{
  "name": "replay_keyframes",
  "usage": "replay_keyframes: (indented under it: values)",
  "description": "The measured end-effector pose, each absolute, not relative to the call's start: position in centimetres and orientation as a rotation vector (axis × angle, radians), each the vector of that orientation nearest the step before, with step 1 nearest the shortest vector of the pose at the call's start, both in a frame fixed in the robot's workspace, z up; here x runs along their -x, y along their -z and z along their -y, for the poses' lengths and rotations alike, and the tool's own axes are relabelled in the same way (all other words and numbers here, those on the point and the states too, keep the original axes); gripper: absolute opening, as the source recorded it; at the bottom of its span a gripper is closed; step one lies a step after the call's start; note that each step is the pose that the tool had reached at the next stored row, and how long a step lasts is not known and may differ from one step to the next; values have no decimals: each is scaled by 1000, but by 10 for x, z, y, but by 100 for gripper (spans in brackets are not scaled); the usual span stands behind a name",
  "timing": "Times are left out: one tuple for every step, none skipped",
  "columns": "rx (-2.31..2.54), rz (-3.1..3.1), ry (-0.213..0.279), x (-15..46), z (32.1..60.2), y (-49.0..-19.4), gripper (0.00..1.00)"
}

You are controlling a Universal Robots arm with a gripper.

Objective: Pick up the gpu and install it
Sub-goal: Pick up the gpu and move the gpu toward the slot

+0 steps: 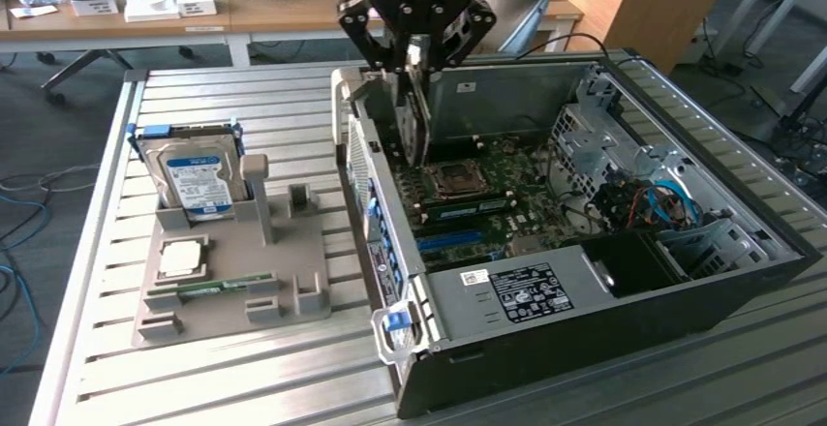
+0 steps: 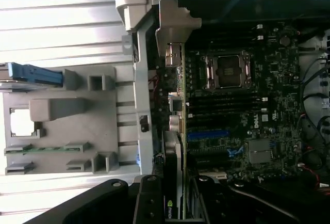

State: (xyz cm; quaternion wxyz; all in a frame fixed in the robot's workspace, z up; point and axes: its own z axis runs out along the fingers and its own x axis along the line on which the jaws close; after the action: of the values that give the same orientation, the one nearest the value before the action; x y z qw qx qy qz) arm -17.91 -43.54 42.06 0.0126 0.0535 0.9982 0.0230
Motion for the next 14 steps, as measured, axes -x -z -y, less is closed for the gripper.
replay_keyframes:
  values:
    - [-167, -3111, -72, 175, 435, -421, 27]
    - [-167, -3111, -72, 171, 435, -421, 27]
    - [-167, -3111, -72, 167, 435, -421, 27]
    - [-167, -3111, -72, 163, 435, -421, 27]
    - [-167, -3111, -72, 159, 435, -421, 27]
    - [-167, -3111, -72, 154, 435, -421, 27]
    - [-167, -3111, -72, 150, 435, -421, 27]
    - [-167, -3111, -72, 147, 435, -421, 27]
    - [-167, -3111, -72, 144, 435, -421, 27]
    - [-167, -3111, -72, 140, 435, -421, 27]
    - [-167, -3111, -72, 137, 435, -421, 27]
    - [-167, -3111, -72, 134, 435, -421, 27]
    - [-167, -3111, -72, 131, 435, -421, 27]
    - [-167, -3111, -72, 127, 435, -421, 27]
